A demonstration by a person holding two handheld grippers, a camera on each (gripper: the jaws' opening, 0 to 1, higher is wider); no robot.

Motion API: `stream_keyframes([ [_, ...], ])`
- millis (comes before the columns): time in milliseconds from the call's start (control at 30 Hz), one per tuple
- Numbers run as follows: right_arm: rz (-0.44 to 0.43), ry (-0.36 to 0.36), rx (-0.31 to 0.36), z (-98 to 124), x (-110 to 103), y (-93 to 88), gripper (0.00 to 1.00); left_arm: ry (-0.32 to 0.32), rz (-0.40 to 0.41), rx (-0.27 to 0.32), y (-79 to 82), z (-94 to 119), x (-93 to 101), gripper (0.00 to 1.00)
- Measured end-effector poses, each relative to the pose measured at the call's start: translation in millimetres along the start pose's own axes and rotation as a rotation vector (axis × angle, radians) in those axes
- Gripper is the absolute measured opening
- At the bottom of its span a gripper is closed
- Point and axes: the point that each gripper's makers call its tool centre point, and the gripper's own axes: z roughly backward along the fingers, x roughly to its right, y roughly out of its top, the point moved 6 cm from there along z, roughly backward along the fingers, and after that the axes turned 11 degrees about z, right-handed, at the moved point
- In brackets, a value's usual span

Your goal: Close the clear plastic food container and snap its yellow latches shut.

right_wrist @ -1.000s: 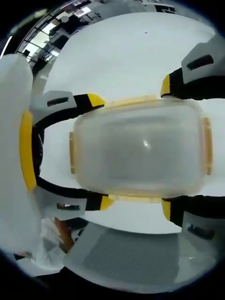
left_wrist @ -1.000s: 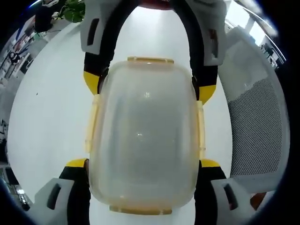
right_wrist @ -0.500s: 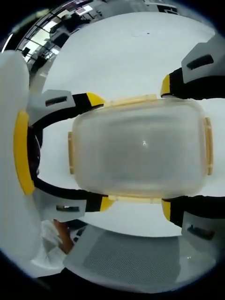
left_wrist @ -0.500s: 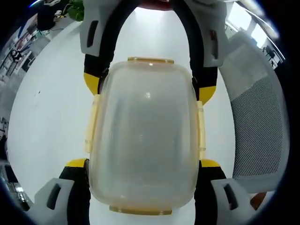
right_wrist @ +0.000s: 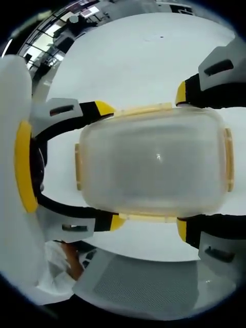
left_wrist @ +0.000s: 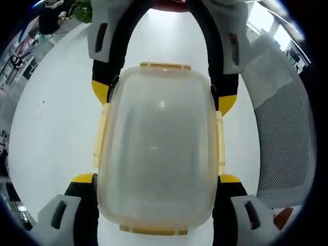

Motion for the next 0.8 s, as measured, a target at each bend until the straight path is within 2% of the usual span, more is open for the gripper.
stream_keyframes([
  [800,-0.02,-0.008,0.012,0,19,-4.9,0.87,-0.003,-0.012,-0.005,7.1,-2,-20.1,0.94],
])
